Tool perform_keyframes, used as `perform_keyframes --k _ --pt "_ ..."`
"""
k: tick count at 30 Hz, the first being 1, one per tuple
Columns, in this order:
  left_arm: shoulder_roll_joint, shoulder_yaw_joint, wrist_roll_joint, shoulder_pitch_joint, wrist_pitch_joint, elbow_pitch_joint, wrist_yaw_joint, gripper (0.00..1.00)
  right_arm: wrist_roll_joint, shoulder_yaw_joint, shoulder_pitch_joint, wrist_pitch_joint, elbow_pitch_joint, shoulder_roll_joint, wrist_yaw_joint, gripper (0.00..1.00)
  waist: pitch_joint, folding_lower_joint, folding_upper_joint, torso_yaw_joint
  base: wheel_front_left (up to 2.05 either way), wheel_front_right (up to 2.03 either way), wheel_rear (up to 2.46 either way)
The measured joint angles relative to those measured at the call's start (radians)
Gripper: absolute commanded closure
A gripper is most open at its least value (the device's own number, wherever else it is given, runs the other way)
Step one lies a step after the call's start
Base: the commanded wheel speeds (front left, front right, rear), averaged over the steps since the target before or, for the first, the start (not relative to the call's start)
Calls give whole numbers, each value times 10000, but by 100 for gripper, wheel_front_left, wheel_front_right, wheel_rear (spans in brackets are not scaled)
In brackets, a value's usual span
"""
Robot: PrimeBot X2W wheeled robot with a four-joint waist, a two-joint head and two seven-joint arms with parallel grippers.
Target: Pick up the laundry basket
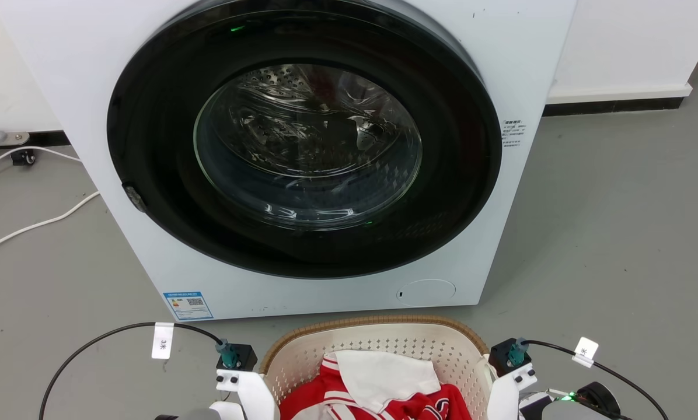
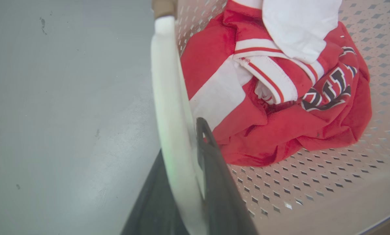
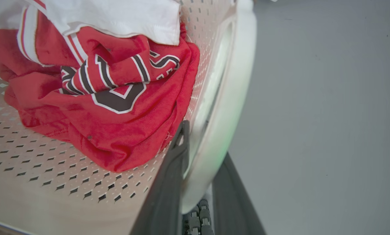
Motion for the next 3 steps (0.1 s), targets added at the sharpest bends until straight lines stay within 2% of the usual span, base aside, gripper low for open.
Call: perform_keyframes --k 3 --pt "0 -50 -29 -1 -8 4 2 100 29 36 -1 -25 4 0 0 100 -2 0 0 -1 0 0 0"
